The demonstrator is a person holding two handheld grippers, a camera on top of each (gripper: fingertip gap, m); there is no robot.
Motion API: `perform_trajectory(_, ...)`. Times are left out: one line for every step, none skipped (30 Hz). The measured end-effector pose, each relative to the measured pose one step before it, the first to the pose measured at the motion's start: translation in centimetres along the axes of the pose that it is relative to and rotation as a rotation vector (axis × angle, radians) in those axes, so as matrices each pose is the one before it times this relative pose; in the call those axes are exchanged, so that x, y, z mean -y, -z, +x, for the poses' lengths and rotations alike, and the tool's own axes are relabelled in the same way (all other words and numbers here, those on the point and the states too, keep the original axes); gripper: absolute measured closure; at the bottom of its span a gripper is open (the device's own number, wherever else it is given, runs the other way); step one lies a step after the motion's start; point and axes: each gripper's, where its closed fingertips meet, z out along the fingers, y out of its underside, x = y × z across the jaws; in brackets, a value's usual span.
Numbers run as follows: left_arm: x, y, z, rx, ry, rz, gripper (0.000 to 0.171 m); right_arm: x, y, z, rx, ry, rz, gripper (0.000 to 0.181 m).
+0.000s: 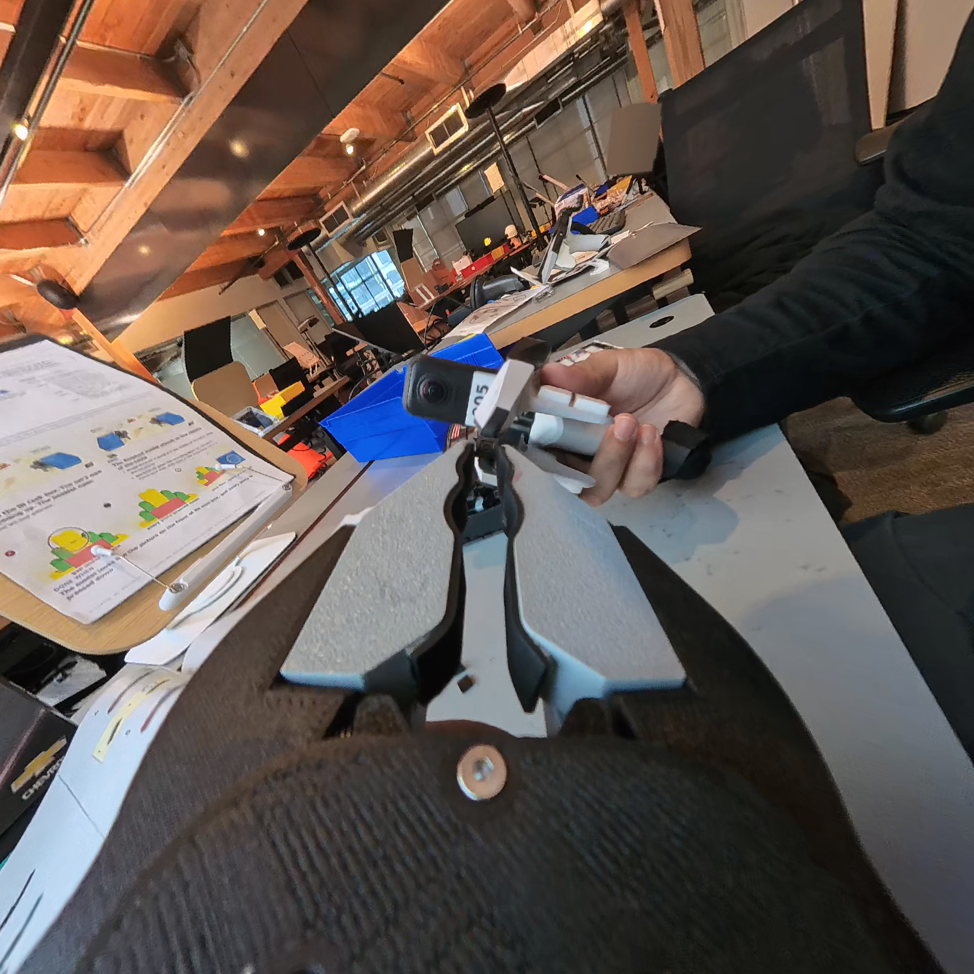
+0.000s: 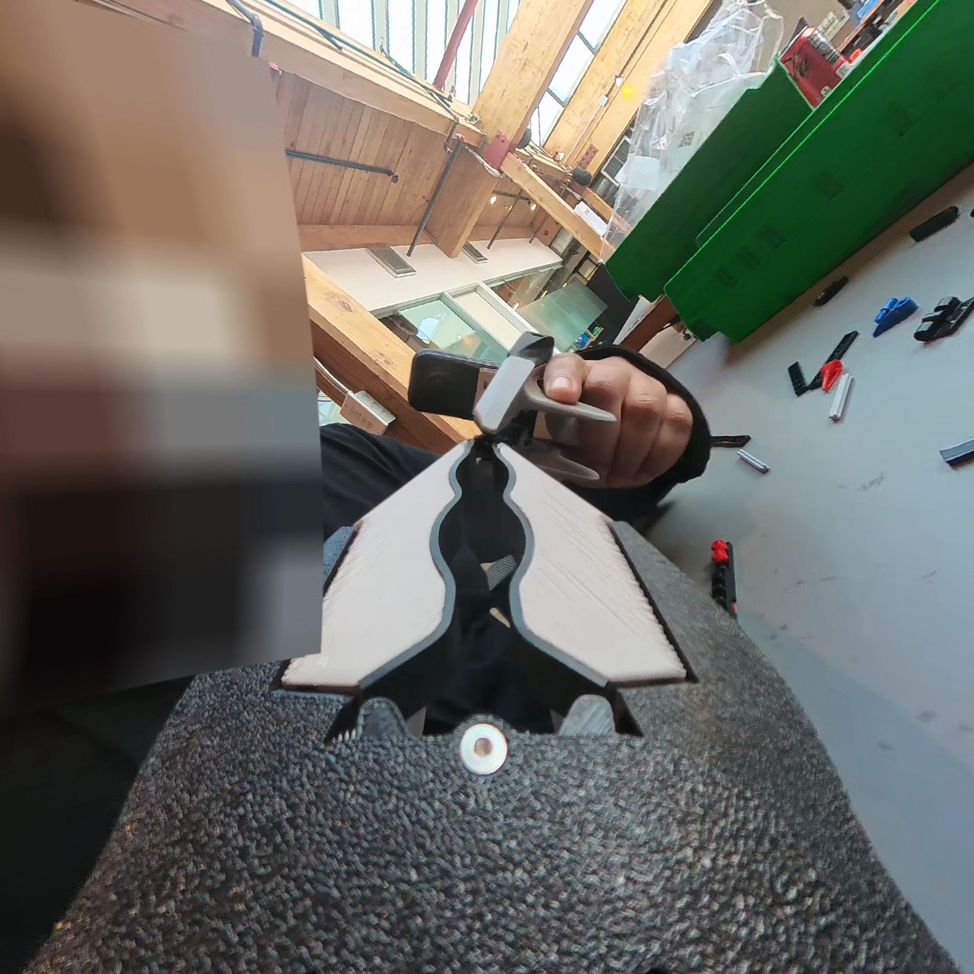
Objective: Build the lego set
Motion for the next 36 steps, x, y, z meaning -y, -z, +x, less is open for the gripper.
perform_trajectory(-0.17,0.066,0.044,-0.0048,0.014,-0.01876,0.167,-0.072,0.018,0.233,-0.0236,0.0164,-0.0076,0.176)
perform_trajectory(-0.12,0.153,0.106,-0.0145,0.0212,-0.01613,0.162,-0.093,0.064,0.385,-0.0381,0.0236,-0.0106,0.176)
perform_trajectory(-0.315,0.184,0.099,-0.0235,0.0322,-0.02741,0.15,-0.131,0.125,0.654,-0.0595,0.0346,-0.0165,0.177)
perform_trajectory(-0.826,0.162,-0.04,-0.0234,0.04,-0.05922,0.139,-0.29,0.162,0.763,-0.0718,0.0483,-0.0289,0.179)
perform_trajectory(-1.115,0.19,0.179,-0.0428,0.0423,-0.07711,0.136,-0.493,0.154,0.779,-0.0794,0.0618,-0.0423,0.176)
perform_trajectory(-1.045,0.236,0.449,-0.0578,0.0434,-0.0683,0.137,-0.695,0.113,0.799,-0.0872,0.0754,-0.0563,0.177)
perform_trajectory(-0.964,0.225,0.032,-0.0219,0.0403,-0.06034,0.138,-0.936,0.013,0.645,-0.0819,0.0826,-0.0715,0.177)
perform_trajectory(-1.046,0.143,-0.114,-0.0053,0.029,-0.05906,0.138,-1.075,-0.103,0.405,-0.0707,0.0816,-0.0803,0.177)
perform_trajectory(-1.205,0.045,0.246,-0.0268,0.0139,-0.06761,0.138,-1.041,-0.216,0.294,-0.0651,0.0763,-0.0795,0.177)
perform_trajectory(-1.172,-0.075,0.217,-0.0221,0.0089,-0.0631,0.138,-0.919,-0.295,0.231,-0.0589,0.068,-0.073,0.177)
perform_trajectory(-1.112,-0.222,0.251,-0.0238,0.0068,-0.05676,0.135,-0.754,-0.347,0.071,-0.0439,0.0562,-0.0635,0.177)
perform_trajectory(-1.054,-0.338,0.233,-0.0242,0.0035,-0.05527,0.133,-0.483,-0.39,-0.186,-0.0219,0.0397,-0.0478,0.177)
perform_trajectory(-0.959,-0.407,0.011,-0.0116,0.0024,-0.05015,0.133,-0.189,-0.343,-0.312,-0.0068,0.0226,-0.0299,0.177)
perform_trajectory(-0.779,-0.422,-0.019,-0.0089,-0.001,-0.04114,0.133,-0.071,-0.33,-0.231,-0.0036,0.0103,-0.0227,0.177)
perform_trajectory(-0.444,-0.357,-0.106,-0.0022,-0.0058,-0.02232,0.136,-0.162,-0.3,-0.023,-0.0115,0.0113,-0.0282,0.177)
perform_trajectory(-0.16,-0.266,0.036,-0.0068,-0.0067,-0.00275,0.141,-0.271,-0.278,0.228,-0.0273,0.0233,-0.0347,0.177)
perform_trajectory(-0.111,-0.232,0.25,-0.0194,-0.0033,-0.0036,0.143,-0.338,-0.257,0.281,-0.0323,0.033,-0.0393,0.177)
perform_trajectory(-0.122,-0.222,0.203,-0.017,-0.0025,-0.00741,0.145,-0.308,-0.257,0.112,-0.0246,0.0336,-0.0375,0.177)
perform_trajectory(-0.128,-0.188,0.164,-0.0111,-0.007,-0.00527,0.148,-0.213,-0.241,-0.02,-0.0169,0.028,-0.032,0.177)
perform_trajectory(-0.196,-0.181,0.09,-0.0048,-0.009,-0.00655,0.151,-0.138,-0.218,-0.049,-0.0138,0.0221,-0.0268,0.177)
perform_trajectory(-0.037,-0.112,0.12,-0.0069,-0.0041,0.00418,0.155,-0.104,-0.198,-0.119,-0.0074,0.0189,-0.0243,0.177)
perform_trajectory(-0.035,-0.039,0.118,-0.008,0.0016,0.00358,0.159,-0.009,-0.139,-0.079,-0.0074,0.0158,-0.0171,0.177)
perform_trajectory(-0.019,0.01,0.137,-0.0084,-0.0003,0.00221,0.165,0.011,-0.091,0.023,-0.0088,0.0102,-0.0144,0.177)
perform_trajectory(-0.035,0.021,0.014,0.0018,-0.0022,-0.001,0.167,-0.016,-0.07,0.035,-0.0064,0.0076,-0.0147,0.177)
perform_trajectory(-0.012,0.007,-0.009,0.0033,-0.0013,0.00048,0.167,-0.007,-0.059,0.049,-0.0038,0.0057,-0.0126,0.177)
perform_trajectory(-0.014,-0.001,0.009,0.0014,0.0027,-0.0003,0.167,0.007,-0.052,0.02,-0.0004,0.0032,-0.0107,0.177)
perform_trajectory(-0.006,0.002,-0.011,0.0004,0.0042,-0.00004,0.167,-0.009,-0.06,-0.001,0.0,0.0043,-0.0111,0.177)
perform_trajectory(-0.015,0.001,0.009,-0.0006,0.0026,0.00016,0.167,0.013,-0.039,0.026,-0.004,0.0065,-0.0097,0.177)
perform_trajectory(-0.001,0.004,0.089,-0.0048,-0.0047,0.00147,0.167,0.012,-0.023,0.023,-0.0039,0.0064,-0.0098,0.177)
perform_trajectory(0.006,0.009,0.113,-0.0046,-0.0046,0.00087,0.167,-0.012,-0.042,-0.026,-0.0007,0.0073,-0.0112,0.177)
perform_trajectory(-0.011,-0.007,0.015,-0.0007,0.0019,-0.00041,0.167,-0.064,-0.045,-0.029,-0.0009,0.0102,-0.0152,0.177)
perform_trajectory(-0.006,-0.003,0.006,-0.002,0.0077,-0.00027,0.166,-0.07,-0.065,-0.003,-0.0044,0.0141,-0.016,0.177)
perform_trajectory(0.001,-0.007,0.002,-0.0017,0.0059,-0.00003,0.166,-0.004,-0.035,-0.023,-0.0027,0.0134,-0.0116,0.177)
perform_trajectory(-0.002,-0.002,-0.004,0.0,0.0038,-0.00022,0.166,0.039,-0.031,-0.066,0.0024,0.0086,-0.0101,0.177)
perform_trajectory(-0.004,0.002,0.003,0.0011,0.0027,-0.00031,0.166,0.017,-0.049,-0.087,0.0057,0.0047,-0.0108,0.177)
perform_trajectory(0.003,-0.001,-0.006,0.0027,-0.0006,-0.00019,0.166,-0.026,-0.073,-0.077,0.0053,0.0022,-0.0118,0.177)
